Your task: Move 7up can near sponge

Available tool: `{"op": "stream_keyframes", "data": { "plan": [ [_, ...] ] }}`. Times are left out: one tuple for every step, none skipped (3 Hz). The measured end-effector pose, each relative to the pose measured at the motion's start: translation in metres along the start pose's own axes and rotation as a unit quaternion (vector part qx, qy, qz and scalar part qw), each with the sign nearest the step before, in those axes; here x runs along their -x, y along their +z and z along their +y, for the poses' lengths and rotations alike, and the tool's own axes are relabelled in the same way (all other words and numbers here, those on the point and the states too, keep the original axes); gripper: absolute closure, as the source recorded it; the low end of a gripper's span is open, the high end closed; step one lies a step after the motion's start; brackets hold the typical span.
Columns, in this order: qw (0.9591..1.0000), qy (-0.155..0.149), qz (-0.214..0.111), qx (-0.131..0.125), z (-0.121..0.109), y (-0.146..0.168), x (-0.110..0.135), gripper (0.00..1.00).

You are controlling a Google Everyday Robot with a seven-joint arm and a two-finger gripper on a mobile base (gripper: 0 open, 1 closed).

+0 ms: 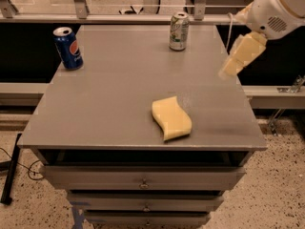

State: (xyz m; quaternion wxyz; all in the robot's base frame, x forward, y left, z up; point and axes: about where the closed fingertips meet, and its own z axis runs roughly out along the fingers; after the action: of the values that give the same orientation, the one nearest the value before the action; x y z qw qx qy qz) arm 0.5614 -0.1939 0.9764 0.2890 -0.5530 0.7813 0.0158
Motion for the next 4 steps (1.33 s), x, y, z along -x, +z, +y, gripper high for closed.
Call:
{"op": "stream_keyframes", "data": {
  "plan": [
    [0.9978,0.048,-0.040,-0.022,-0.057,0.035,0.020,0.00],
    [0.9919,0.100,-0.071,-0.032,-0.111,0.078,0.038,0.00],
    [0.9821,0.153,-0.104,-0.034,-0.148,0.119,0.044,0.00],
    [0.9660,0.206,-0.154,-0.028,-0.173,0.157,0.051,0.00]
  ]
}}
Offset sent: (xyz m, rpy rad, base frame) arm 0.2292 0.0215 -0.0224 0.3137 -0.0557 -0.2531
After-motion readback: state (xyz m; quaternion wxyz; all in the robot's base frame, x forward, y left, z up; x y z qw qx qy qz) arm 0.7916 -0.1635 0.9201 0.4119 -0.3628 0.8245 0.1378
